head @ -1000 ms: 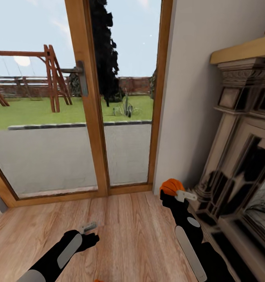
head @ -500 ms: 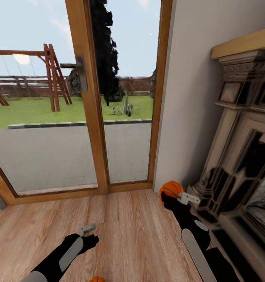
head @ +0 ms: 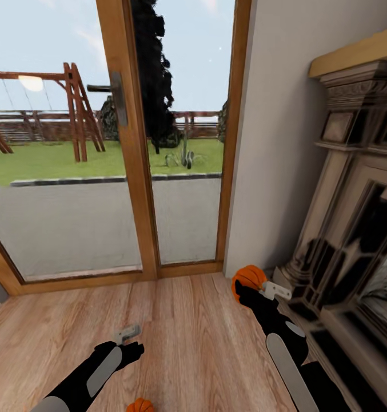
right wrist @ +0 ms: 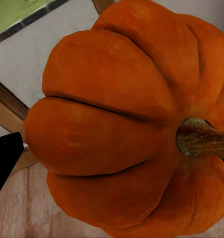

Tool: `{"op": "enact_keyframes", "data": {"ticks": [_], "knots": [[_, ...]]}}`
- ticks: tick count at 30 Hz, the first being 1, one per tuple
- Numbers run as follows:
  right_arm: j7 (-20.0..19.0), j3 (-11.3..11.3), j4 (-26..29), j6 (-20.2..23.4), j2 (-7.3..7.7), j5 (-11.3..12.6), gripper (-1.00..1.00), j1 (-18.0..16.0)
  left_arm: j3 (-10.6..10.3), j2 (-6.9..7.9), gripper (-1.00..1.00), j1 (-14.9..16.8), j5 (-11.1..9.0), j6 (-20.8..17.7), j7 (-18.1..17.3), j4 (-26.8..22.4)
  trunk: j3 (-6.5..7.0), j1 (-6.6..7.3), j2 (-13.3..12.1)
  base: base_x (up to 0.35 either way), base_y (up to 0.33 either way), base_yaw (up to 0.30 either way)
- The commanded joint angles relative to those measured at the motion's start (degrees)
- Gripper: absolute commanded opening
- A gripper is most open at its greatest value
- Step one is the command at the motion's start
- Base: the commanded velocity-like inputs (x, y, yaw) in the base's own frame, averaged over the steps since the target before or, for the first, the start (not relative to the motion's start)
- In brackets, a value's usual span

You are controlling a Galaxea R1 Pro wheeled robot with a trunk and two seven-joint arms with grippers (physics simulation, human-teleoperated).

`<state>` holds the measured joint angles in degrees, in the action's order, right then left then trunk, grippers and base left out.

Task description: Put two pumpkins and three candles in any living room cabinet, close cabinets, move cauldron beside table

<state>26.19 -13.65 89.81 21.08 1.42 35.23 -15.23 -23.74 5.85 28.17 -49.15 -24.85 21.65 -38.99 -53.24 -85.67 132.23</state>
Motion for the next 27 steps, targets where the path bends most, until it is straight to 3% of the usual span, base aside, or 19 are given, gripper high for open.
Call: {"op": "enact_keyframes", "data": {"ticks": [1, 27], "knots": [[0.44, -0.11, 0.10, 0.02, 0.06, 0.47, -1.00, -0.06, -0.40, 0.06, 1.00, 0.05, -0.59, -0.03, 0.57, -0.12, -0.24, -0.21, 0.44, 0.000, 0.000, 0.000], [0.44, -0.35, 0.10, -0.33, 0.10, 0.45, -1.00, -0.06, -0.13, 0.22, 1.00, 0.05, -0.91, -0.02, 0.47, 0.92, -4.91, -5.92, 10.87, 0.000, 0.000, 0.000]]}}
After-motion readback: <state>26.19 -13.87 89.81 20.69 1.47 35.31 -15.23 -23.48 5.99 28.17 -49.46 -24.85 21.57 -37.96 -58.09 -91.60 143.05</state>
